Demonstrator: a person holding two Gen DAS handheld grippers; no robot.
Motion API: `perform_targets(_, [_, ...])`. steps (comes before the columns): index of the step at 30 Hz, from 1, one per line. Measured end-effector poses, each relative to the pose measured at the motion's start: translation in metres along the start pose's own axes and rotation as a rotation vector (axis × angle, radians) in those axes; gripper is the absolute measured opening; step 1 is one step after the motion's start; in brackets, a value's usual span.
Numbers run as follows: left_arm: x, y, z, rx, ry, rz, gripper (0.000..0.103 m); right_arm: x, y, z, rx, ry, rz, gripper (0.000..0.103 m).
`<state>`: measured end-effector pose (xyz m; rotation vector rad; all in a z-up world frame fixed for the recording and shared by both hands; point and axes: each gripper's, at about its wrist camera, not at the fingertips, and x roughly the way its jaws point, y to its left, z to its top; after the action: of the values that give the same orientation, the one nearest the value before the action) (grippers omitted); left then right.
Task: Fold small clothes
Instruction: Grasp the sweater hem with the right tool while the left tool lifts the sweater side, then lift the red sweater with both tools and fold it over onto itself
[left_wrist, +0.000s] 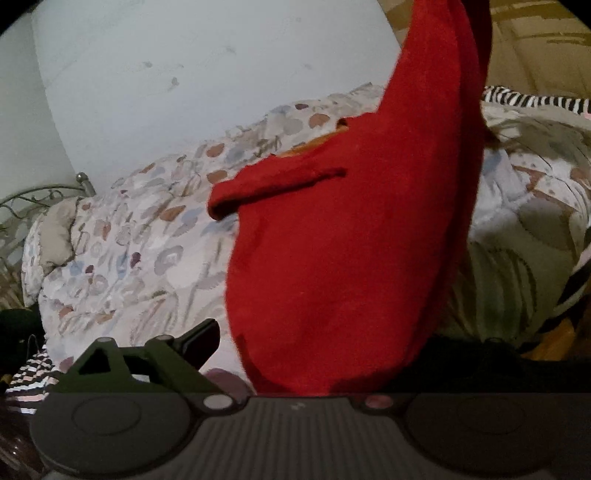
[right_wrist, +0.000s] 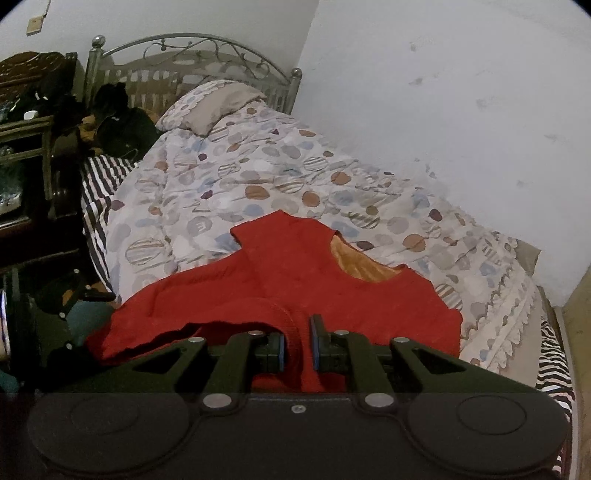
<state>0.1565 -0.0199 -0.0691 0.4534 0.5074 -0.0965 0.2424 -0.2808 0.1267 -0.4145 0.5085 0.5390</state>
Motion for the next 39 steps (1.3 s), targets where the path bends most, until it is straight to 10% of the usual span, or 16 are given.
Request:
perform_targets(6, [-0.009, -0.005, -0.002, 0.131, -0.053, 0.077, 0.095, -0.004, -0.004, 0.001, 0.005, 0.001, -0.018, 0.013])
perform_targets(12, [-0.017, -0.003, -0.007, 0.241, -0.08, 0.025, 0.052, -0.009, -0.003, -0.005, 0.006, 0.001, -0.024, 0.013])
perform_targets(22, [-0.003, -0.013, -0.03, 0.404, -0.007, -0.001, 0.044, -0.014, -0.002, -0.009, 0.006, -0.006, -0.032, 0.013])
perform_targets(26, [-0.003, -0.004, -0.035, 0.381, -0.016, -0.013, 0.012, -0.017, -0.002, -0.011, 0.0, -0.003, -0.032, 0.013])
perform_targets(39, [-0.05, 0.048, -0.021, 0.108, -0.339, 0.054, 0.007, -0.036, 0.052, -0.093, -0.087, -0.064, -0.222, 0.013])
